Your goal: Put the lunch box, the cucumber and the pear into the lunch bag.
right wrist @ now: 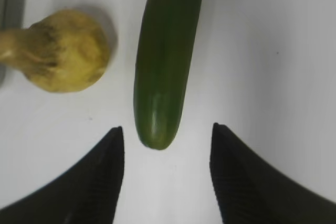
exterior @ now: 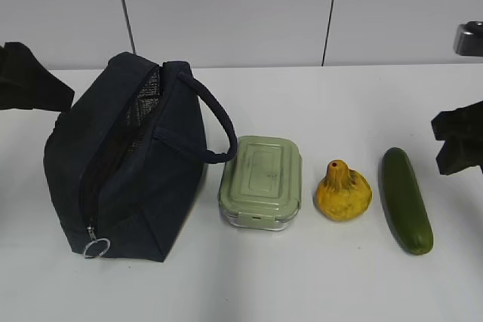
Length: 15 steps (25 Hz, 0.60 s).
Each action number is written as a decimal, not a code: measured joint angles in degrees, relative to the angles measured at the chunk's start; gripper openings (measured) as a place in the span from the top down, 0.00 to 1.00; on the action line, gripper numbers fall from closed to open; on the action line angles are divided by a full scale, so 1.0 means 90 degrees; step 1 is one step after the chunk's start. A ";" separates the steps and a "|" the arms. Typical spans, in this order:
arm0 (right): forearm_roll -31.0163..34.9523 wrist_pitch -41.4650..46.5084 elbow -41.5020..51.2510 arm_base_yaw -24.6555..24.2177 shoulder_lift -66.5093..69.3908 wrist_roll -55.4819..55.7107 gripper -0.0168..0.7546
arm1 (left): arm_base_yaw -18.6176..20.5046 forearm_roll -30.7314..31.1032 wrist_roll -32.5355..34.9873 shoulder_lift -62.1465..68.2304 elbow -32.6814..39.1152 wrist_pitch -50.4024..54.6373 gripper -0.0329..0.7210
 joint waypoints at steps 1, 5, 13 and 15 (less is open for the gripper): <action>0.0009 0.0045 -0.0182 -0.0030 0.0311 0.0000 0.44 | 0.0000 0.0000 0.0007 0.0000 0.0000 -0.0016 0.45; 0.0059 0.0156 -0.0969 -0.0029 0.1279 0.0000 0.39 | 0.0007 0.0033 0.0007 0.0000 -0.0006 0.0050 0.45; 0.0058 0.0559 -0.2080 -0.0029 0.2641 0.0025 0.21 | 0.0007 0.0105 0.0026 0.0000 -0.0006 0.0111 0.45; 0.0058 0.0589 -0.2182 -0.0029 0.2862 0.0063 0.21 | 0.0007 0.0105 0.0026 0.0000 -0.0006 0.0105 0.45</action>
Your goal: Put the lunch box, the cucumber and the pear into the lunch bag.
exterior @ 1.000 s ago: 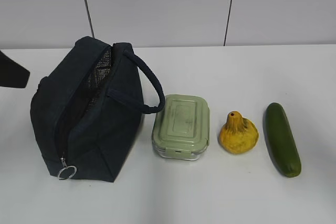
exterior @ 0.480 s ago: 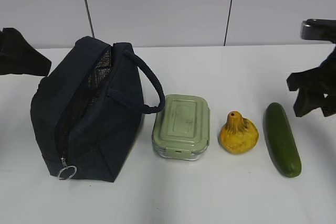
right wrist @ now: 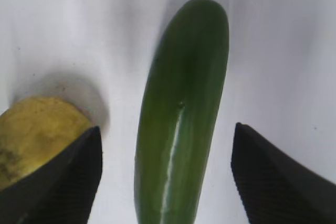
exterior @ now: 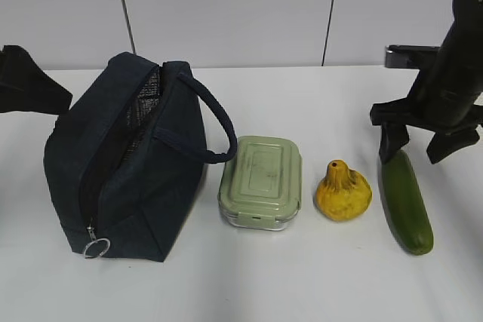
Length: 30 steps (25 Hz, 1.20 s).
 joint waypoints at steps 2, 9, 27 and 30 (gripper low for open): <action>-0.0023 0.0000 -0.0057 0.0000 0.0191 0.0025 0.22 | 0.0000 0.0002 0.0000 0.0000 0.0000 0.0000 0.45; -0.0043 0.0009 -0.0069 0.0000 0.0783 0.0038 0.22 | 0.0000 0.0018 0.0000 0.0000 -0.0006 -0.0006 0.46; -0.0244 0.0107 -0.0577 -0.0023 0.0275 -0.0081 0.45 | 0.0000 0.0471 0.0037 0.0224 -0.0006 0.0245 0.46; 0.0006 0.0123 -0.1019 -0.0023 -0.0043 -0.0256 0.45 | 0.0000 0.0483 0.0052 0.0407 -0.0006 0.0352 0.46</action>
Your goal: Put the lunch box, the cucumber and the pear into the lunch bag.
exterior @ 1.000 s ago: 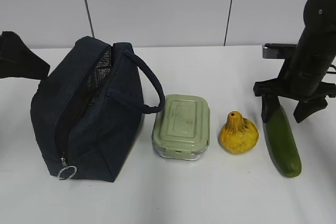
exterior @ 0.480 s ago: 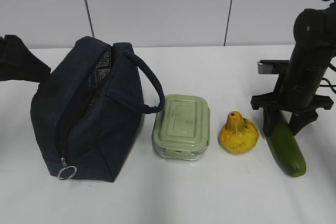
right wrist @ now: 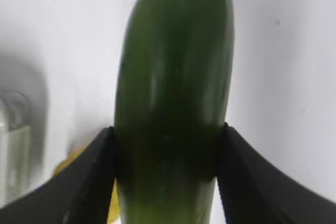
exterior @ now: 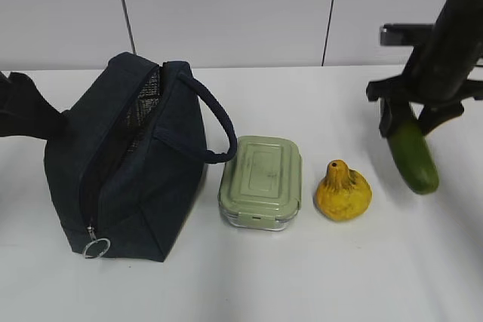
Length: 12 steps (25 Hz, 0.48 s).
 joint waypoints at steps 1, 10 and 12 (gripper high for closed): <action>0.0155 0.0031 -0.0152 0.0000 -0.0091 -0.0124 0.45 | 0.0000 0.0000 0.0002 0.0061 0.0000 0.0000 0.46; 0.2969 0.0277 -0.1109 0.0137 -0.0338 -0.1928 0.45 | 0.0000 -0.0403 0.0190 0.0802 -0.0022 0.0002 0.61; 0.3792 0.0277 -0.1147 0.0340 -0.0338 -0.2487 0.45 | 0.0000 -0.0610 0.0333 0.0954 -0.0022 0.0002 0.81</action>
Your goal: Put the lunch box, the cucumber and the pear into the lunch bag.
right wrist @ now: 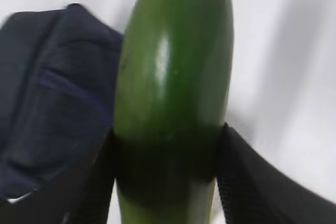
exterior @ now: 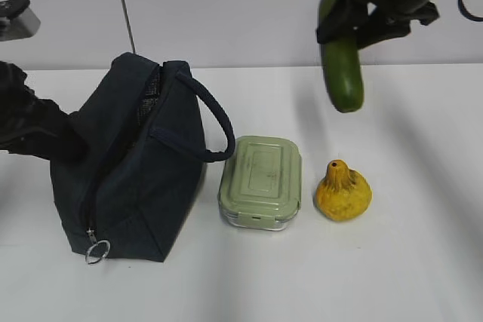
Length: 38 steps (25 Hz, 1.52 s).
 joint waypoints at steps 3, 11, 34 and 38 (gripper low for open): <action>0.1176 -0.0047 0.0000 0.0395 0.0000 -0.0973 0.45 | 0.0000 -0.0151 0.0074 0.0123 0.0000 -0.0043 0.96; 0.3627 -0.1451 -0.0016 0.1713 0.0124 -0.3824 0.45 | 0.0000 -0.0213 0.0090 0.0123 -0.0008 -0.0105 0.98; 0.4614 -0.1607 -0.0016 0.1944 0.1387 -0.5836 0.14 | 0.0000 -0.0220 0.0095 0.0123 -0.0008 -0.0139 0.98; 0.4185 -0.1374 -0.0019 0.1483 0.1001 -0.5527 0.14 | 0.0000 -0.0220 0.0109 0.0123 -0.0008 -0.0133 0.98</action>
